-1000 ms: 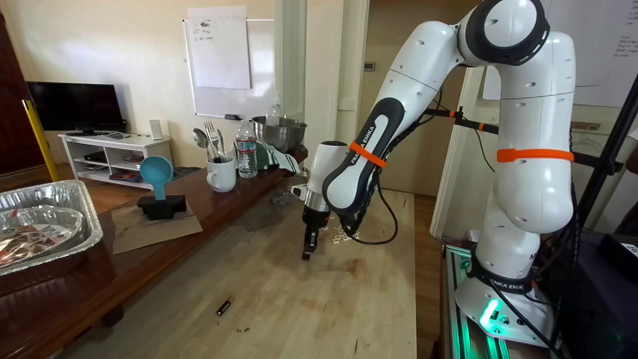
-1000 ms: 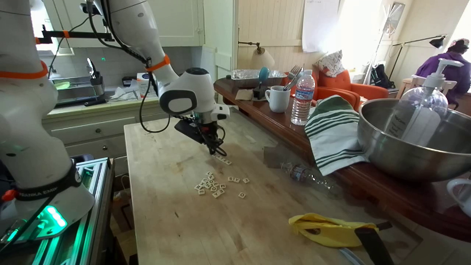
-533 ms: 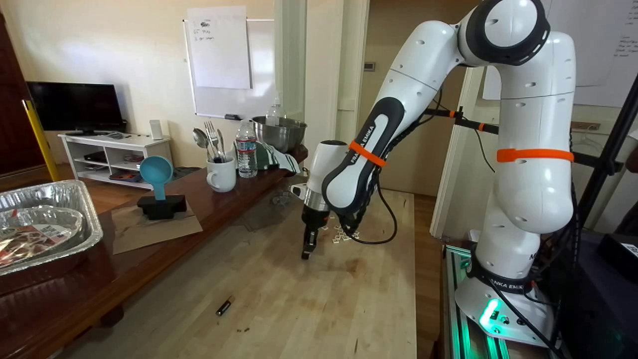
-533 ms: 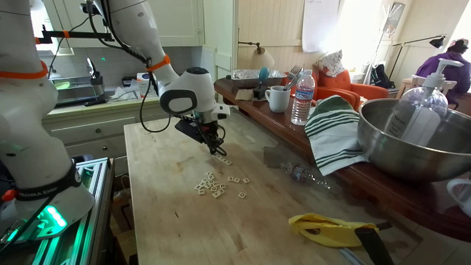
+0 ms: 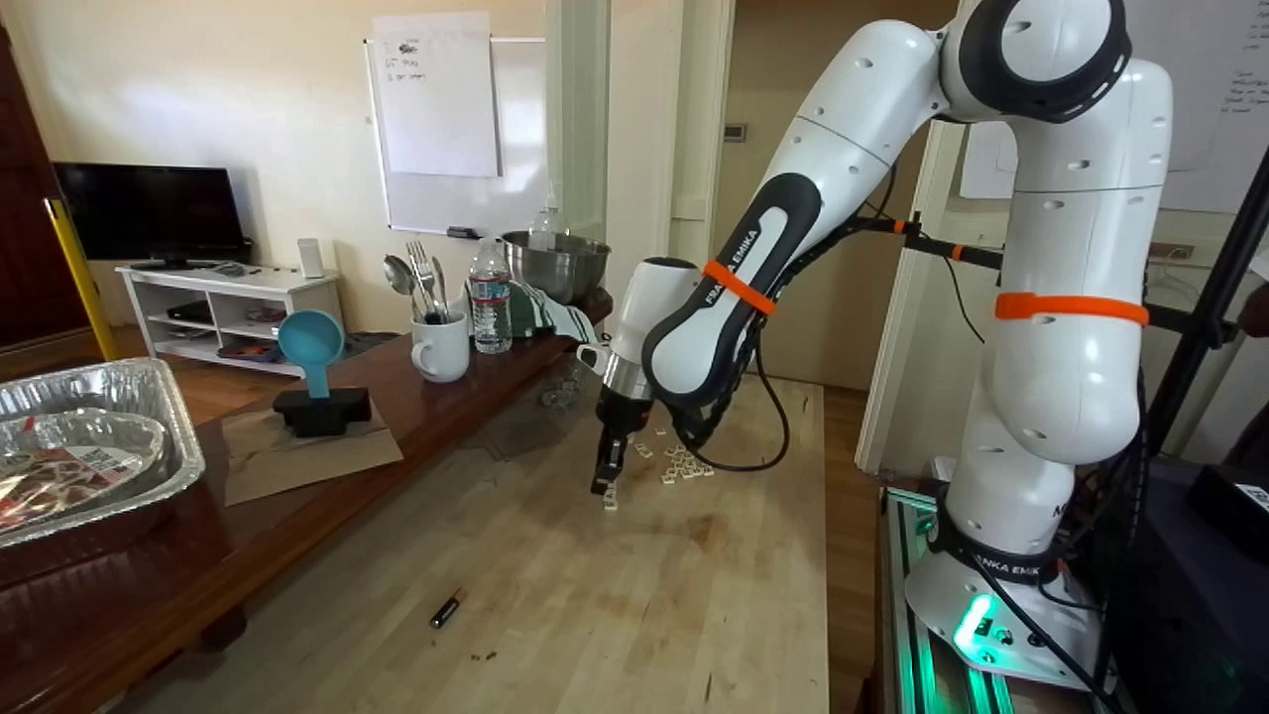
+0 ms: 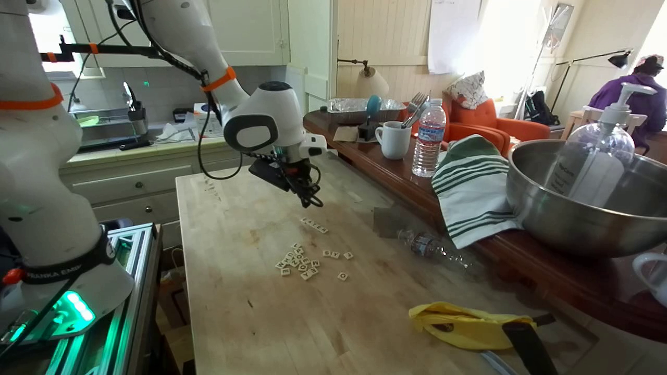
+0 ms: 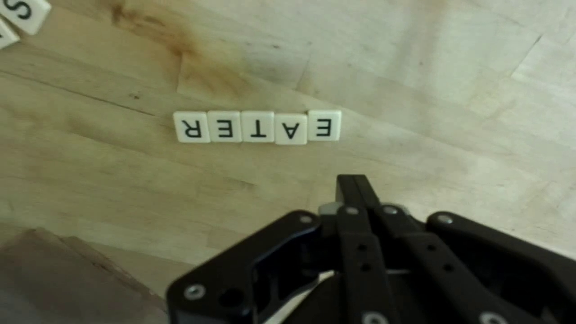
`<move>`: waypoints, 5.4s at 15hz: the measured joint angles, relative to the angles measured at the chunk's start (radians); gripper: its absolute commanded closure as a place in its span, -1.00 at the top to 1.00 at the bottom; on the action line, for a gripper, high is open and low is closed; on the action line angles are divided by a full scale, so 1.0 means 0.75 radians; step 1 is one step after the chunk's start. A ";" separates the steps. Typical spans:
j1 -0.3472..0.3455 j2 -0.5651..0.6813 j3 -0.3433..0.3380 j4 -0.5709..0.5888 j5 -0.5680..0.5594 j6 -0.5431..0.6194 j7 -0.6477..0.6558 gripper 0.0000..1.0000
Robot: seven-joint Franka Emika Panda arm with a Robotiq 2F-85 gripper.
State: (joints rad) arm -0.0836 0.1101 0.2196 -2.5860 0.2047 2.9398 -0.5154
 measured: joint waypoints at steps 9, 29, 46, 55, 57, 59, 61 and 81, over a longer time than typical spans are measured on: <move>-0.154 -0.134 -0.198 -0.076 -0.002 -0.003 0.007 -1.00; -0.198 0.091 -0.300 0.099 -0.091 0.005 0.167 -1.00; -0.177 0.218 -0.293 0.195 -0.191 0.006 0.229 -1.00; -0.142 0.225 -0.260 0.204 -0.158 0.006 0.420 -1.00; -0.131 0.225 -0.258 0.204 -0.140 0.006 0.462 -1.00; -0.122 0.225 -0.254 0.204 -0.120 0.006 0.502 -1.00; -0.115 0.225 -0.251 0.204 -0.099 0.006 0.530 -1.00; -0.076 0.226 -0.243 0.204 -0.067 0.005 0.682 -1.00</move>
State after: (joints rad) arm -0.1407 0.2794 0.0372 -2.4331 0.1542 2.9433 -0.0043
